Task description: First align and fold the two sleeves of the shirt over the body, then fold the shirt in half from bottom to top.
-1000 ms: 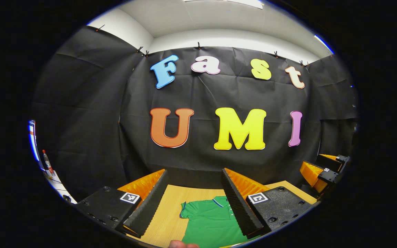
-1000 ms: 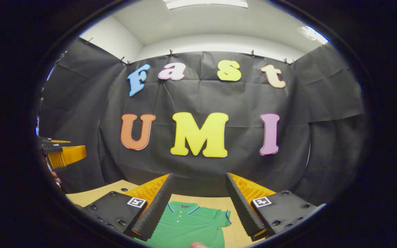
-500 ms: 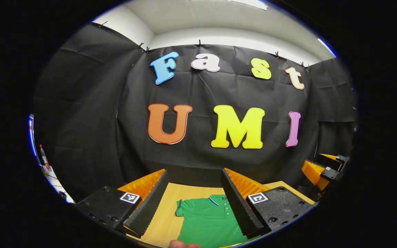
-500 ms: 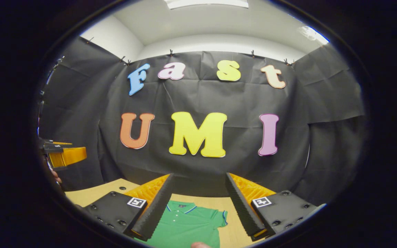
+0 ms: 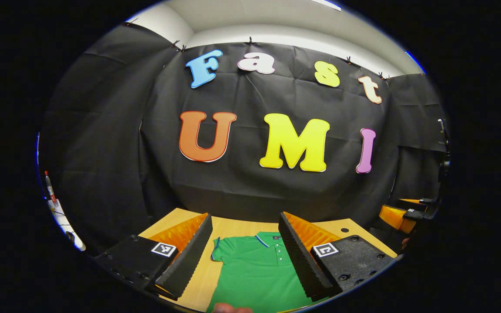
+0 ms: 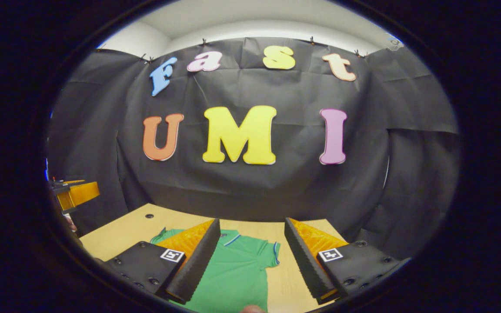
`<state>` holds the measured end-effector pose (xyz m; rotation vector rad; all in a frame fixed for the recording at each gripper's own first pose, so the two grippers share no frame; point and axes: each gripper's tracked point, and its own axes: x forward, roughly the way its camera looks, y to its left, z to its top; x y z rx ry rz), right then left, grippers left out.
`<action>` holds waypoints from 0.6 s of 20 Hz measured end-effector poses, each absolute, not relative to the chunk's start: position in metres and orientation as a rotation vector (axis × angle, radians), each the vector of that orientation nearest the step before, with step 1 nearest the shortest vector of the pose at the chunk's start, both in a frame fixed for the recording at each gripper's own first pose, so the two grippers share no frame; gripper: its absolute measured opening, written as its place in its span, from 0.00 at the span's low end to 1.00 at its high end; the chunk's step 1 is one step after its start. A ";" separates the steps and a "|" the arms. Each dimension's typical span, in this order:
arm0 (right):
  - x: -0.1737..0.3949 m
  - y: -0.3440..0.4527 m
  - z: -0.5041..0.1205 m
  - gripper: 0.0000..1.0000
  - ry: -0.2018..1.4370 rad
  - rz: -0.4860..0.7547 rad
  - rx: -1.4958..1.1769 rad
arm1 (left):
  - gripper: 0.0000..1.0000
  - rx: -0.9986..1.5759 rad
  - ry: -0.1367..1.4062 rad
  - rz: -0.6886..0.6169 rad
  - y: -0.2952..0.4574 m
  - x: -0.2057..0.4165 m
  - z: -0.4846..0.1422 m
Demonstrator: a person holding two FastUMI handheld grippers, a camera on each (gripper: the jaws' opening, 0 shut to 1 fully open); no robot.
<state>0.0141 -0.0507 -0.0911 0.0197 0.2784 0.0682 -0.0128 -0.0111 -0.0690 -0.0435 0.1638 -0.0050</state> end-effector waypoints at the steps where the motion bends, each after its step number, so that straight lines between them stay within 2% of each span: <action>1: 0.017 -0.055 -0.104 0.96 0.314 0.069 0.019 | 0.98 -0.040 0.170 -0.007 -0.013 -0.012 -0.072; 12: 0.094 -0.104 -0.253 0.95 0.617 0.073 0.046 | 0.98 0.017 0.236 -0.021 -0.038 0.007 -0.093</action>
